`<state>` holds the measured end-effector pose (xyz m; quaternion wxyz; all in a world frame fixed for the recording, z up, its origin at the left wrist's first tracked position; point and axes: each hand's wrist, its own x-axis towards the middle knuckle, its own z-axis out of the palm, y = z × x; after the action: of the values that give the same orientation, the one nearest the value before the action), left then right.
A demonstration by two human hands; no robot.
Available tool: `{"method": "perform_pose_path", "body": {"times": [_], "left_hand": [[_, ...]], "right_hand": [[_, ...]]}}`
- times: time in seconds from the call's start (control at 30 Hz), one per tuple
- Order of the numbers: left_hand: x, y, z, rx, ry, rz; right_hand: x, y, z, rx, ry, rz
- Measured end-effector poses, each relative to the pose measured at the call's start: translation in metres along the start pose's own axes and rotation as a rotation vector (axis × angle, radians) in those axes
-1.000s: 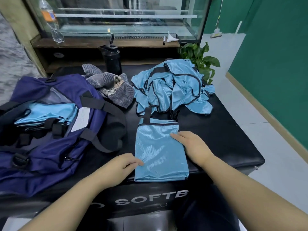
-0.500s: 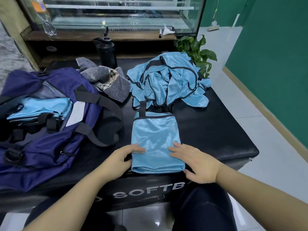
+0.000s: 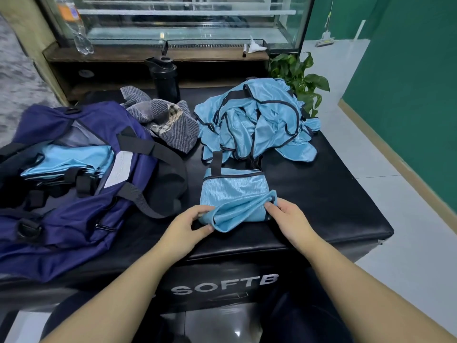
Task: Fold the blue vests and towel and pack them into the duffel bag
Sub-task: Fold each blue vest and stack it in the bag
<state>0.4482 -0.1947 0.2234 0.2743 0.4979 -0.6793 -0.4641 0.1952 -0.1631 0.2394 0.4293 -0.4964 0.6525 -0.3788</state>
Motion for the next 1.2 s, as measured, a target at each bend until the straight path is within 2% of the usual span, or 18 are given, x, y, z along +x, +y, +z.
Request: {"method": "perform_pose_path", "body": {"times": [0.17, 0.33, 0.57, 0.77, 0.9, 0.97, 1.03, 1.1, 1.2], "left_hand": [[0.004, 0.005, 0.009, 0.101, 0.137, -0.146], [-0.009, 0.011, 0.014, 0.255, 0.221, -0.152], [-0.021, 0.008, 0.010, 0.086, 0.244, -0.179], [-0.005, 0.014, 0.008, 0.198, 0.274, -0.287], [-0.008, 0.020, 0.003, 0.243, 0.260, -0.370], [-0.005, 0.022, 0.000, 0.343, 0.216, -0.350], [0.003, 0.024, -0.004, 0.360, 0.153, -0.404], [0.010, 0.029, -0.008, 0.273, 0.099, -0.471], [0.012, 0.036, -0.006, 0.139, 0.133, -0.467]], "right_hand": [[0.002, -0.003, 0.016, -0.054, 0.085, 0.062], [-0.013, -0.003, 0.027, -0.212, 0.148, 0.061], [-0.026, -0.015, 0.037, -0.354, 0.193, 0.095], [-0.015, -0.029, 0.044, -0.668, 0.175, 0.214], [-0.009, -0.033, 0.045, -0.731, 0.142, 0.257], [-0.006, -0.035, 0.045, -0.752, 0.130, 0.276], [-0.003, -0.038, 0.046, -0.769, 0.115, 0.298], [-0.003, -0.040, 0.047, -0.766, 0.110, 0.318], [-0.005, -0.043, 0.047, -0.742, 0.147, 0.295]]}}
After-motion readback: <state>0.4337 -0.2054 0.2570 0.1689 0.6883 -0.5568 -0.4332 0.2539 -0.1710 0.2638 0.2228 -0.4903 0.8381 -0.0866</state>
